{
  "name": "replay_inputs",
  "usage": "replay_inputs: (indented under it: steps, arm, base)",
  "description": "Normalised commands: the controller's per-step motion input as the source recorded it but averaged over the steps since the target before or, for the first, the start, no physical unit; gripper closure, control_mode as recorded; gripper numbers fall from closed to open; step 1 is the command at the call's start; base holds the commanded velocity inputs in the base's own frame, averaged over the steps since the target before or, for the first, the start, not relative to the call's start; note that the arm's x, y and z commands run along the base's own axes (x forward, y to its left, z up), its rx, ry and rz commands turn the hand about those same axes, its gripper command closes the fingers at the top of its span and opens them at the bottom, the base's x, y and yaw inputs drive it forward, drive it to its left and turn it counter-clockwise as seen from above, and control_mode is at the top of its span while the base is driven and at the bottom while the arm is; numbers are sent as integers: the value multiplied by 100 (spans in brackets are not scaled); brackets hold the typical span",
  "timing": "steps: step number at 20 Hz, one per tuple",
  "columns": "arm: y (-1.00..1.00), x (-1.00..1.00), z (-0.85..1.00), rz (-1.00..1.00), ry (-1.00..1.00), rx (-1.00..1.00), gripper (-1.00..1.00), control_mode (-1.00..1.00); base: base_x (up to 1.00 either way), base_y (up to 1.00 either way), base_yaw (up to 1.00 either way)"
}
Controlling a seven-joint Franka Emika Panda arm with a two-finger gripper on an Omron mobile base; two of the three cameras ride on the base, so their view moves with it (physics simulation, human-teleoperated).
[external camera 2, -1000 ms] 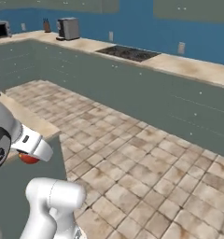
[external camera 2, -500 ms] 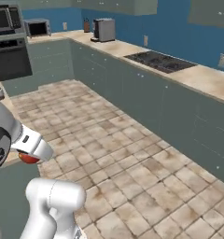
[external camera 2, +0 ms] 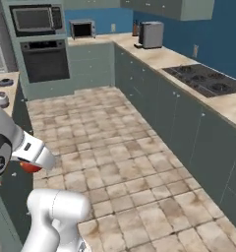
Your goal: Grab the onion and garlic from the fridge, place them in the blender, close the lid, and turn on the blender to create a marinade.
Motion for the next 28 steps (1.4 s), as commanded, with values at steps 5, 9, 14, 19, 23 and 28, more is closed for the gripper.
replay_inputs:
  steps: [5,9,14,19,23,28]
  arm:
    - [0,0,0,0,0,0,100,100]
    - [0,0,0,0,0,0,100,100]
    - [0,0,0,0,0,0,100,100]
    - [0,0,0,0,0,0,100,100]
    - [0,0,0,0,0,0,100,100]
    - [0,0,0,0,0,0,100,100]
  base:
    - [100,-44,49]
    - [100,-42,50]
    - [100,-37,53]
    - [100,-33,56]
    - [100,-33,57]
    - [100,-34,58]
